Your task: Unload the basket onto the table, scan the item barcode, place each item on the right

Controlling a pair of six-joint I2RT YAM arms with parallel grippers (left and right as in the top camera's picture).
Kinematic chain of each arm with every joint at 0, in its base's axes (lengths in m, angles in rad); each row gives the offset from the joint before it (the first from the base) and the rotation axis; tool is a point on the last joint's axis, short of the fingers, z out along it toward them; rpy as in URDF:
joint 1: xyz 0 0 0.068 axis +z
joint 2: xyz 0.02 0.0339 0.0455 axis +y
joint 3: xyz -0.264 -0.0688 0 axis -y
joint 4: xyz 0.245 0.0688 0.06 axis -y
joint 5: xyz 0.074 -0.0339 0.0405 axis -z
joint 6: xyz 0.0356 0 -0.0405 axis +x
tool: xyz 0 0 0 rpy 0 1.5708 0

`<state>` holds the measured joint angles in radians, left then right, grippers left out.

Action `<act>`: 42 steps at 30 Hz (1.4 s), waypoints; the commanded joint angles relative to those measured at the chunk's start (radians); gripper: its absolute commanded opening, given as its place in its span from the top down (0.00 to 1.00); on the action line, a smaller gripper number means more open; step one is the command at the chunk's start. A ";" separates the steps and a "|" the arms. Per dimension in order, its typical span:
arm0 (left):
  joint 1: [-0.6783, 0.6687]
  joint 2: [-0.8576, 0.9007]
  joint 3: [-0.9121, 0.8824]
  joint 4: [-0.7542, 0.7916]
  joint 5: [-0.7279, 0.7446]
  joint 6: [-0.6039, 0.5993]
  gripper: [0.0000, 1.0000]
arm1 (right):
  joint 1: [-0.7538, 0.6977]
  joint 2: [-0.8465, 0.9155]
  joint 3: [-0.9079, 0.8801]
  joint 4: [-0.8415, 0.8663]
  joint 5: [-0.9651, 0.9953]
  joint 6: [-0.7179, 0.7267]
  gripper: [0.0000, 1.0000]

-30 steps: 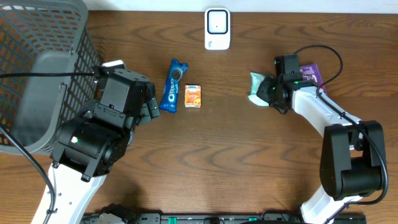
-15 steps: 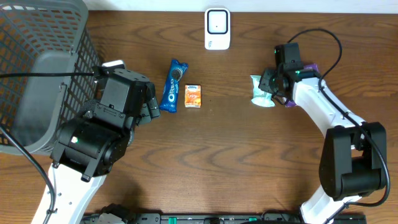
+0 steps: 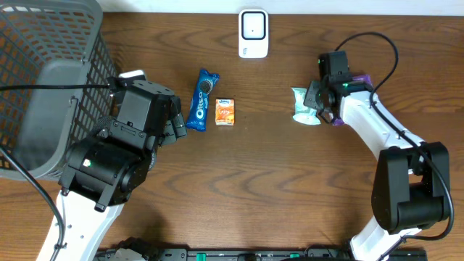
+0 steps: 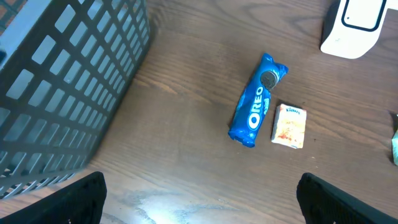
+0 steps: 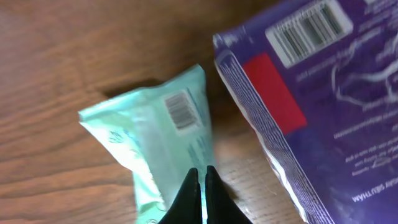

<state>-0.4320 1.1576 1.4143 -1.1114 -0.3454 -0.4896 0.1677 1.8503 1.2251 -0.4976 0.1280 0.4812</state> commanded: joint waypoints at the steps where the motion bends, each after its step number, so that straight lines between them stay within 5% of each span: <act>1: 0.006 -0.001 0.005 -0.003 -0.010 0.010 0.02 | 0.005 0.007 -0.045 0.036 0.012 -0.011 0.99; 42: 0.006 -0.001 0.005 -0.003 -0.010 0.010 0.02 | 0.029 0.018 -0.013 0.011 -0.060 -0.067 0.99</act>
<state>-0.4320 1.1576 1.4143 -1.1118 -0.3454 -0.4896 0.1867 1.8503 1.2510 -0.5026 0.0845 0.4240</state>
